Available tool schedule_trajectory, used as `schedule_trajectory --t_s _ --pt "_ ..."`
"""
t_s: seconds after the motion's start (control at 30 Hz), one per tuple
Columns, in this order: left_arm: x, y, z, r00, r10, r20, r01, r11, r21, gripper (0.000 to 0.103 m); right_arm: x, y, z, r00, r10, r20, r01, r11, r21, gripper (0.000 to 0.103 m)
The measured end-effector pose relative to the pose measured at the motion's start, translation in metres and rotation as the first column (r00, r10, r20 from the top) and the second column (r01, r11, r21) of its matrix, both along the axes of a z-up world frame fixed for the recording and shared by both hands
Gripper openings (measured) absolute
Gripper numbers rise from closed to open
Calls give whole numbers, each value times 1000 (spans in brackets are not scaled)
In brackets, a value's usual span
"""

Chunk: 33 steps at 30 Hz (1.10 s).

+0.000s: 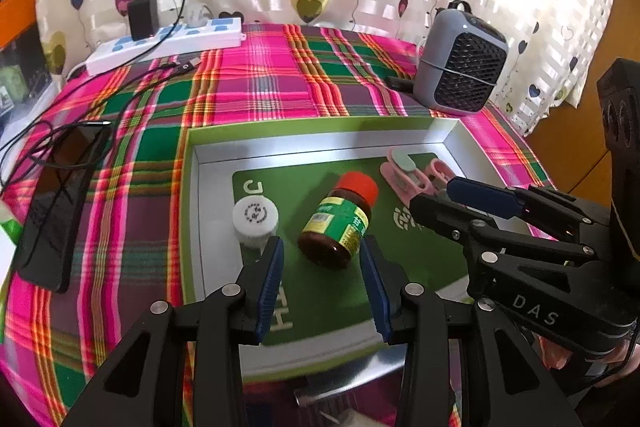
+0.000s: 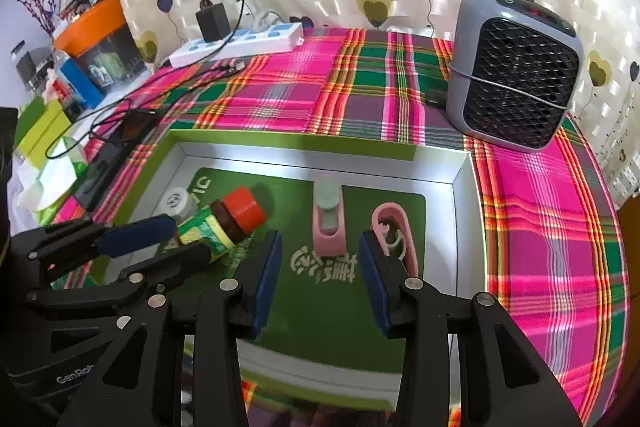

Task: Organize rigid objects
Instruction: 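Set both items down on the green card and open both tools, then withdraw both tools from the box toward the remaining items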

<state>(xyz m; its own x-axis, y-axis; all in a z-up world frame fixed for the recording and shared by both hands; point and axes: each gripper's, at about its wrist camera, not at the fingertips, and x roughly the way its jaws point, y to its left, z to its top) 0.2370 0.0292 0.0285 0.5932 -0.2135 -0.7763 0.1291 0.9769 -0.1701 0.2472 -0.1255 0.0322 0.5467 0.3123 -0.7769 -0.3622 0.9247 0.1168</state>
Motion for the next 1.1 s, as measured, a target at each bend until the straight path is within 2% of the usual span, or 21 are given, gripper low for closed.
schedule_trajectory --t_s 0.67,0.77,1.1 --pt "-68 14 23 996 36 83 -37 999 6 39 -54 -11 18 997 -48 66 45 998 45 41" --pt "-81 14 25 994 40 105 -44 998 41 39 -66 -12 20 994 -59 92 57 998 33 41" --pt "-110 24 16 994 59 89 -61 998 18 39 -99 -20 22 987 -90 134 85 996 39 41"
